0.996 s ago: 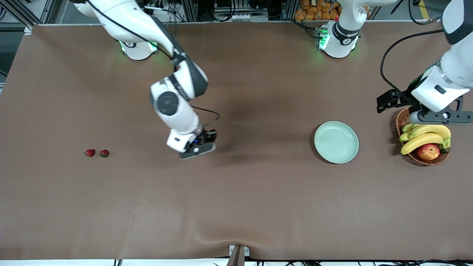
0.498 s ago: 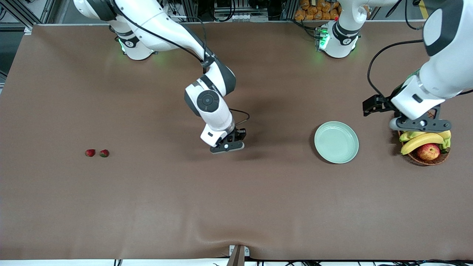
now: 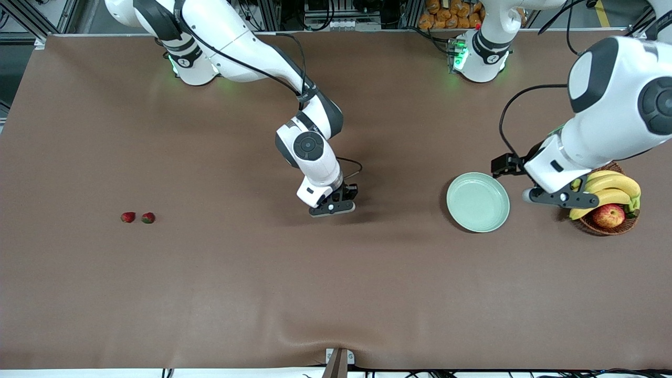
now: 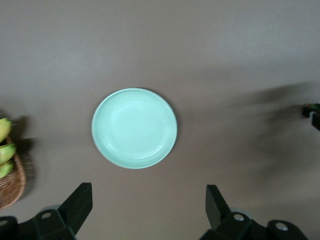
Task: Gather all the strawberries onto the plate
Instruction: 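Carry the strawberry toward the plate and set it on the table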
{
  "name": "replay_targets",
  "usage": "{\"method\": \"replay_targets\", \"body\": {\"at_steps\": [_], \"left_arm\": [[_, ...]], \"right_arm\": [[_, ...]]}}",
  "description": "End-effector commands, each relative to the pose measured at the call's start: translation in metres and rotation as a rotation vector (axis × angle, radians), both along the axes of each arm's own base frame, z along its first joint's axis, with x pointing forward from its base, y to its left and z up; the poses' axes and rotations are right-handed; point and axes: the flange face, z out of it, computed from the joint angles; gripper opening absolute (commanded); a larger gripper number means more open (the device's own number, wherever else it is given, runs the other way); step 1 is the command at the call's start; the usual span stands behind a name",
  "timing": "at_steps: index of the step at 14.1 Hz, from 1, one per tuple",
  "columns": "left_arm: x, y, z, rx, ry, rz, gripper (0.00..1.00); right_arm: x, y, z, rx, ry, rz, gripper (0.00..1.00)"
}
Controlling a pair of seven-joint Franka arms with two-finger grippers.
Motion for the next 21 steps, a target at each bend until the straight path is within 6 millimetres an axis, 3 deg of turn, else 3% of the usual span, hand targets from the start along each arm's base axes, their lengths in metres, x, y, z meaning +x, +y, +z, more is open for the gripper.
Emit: {"method": "replay_targets", "body": {"at_steps": [1, 4, 5, 9, 11, 13, 16, 18, 21], "left_arm": [[0.000, -0.039, -0.007, -0.017, -0.009, -0.013, 1.00], [0.000, -0.066, -0.021, -0.010, -0.011, 0.031, 1.00], [0.000, -0.074, -0.025, -0.013, -0.019, 0.028, 1.00], [0.004, -0.110, -0.040, -0.022, -0.047, 0.052, 1.00], [0.006, -0.133, -0.047, -0.024, -0.052, 0.074, 1.00], [0.008, -0.155, -0.057, -0.027, -0.058, 0.092, 1.00], [0.007, -0.187, -0.078, -0.044, -0.088, 0.099, 1.00], [0.005, -0.211, -0.100, -0.057, -0.108, 0.096, 1.00], [-0.010, -0.256, -0.134, -0.066, -0.116, 0.079, 1.00]], "right_arm": [[0.005, 0.006, 0.007, -0.001, -0.030, 0.002, 1.00], [0.013, -0.002, 0.020, -0.008, -0.041, -0.002, 1.00], [0.019, -0.007, 0.039, 0.004, -0.054, -0.012, 1.00], [0.044, -0.052, 0.093, -0.038, -0.008, -0.067, 1.00], [0.055, -0.085, 0.120, -0.040, -0.001, -0.106, 1.00], [0.064, -0.134, 0.133, -0.054, 0.003, -0.101, 1.00], [0.071, -0.227, 0.129, -0.090, 0.035, -0.088, 1.00], [0.080, -0.295, 0.118, -0.105, 0.065, -0.135, 1.00], [0.088, -0.372, 0.100, -0.123, 0.097, -0.154, 1.00]]}}
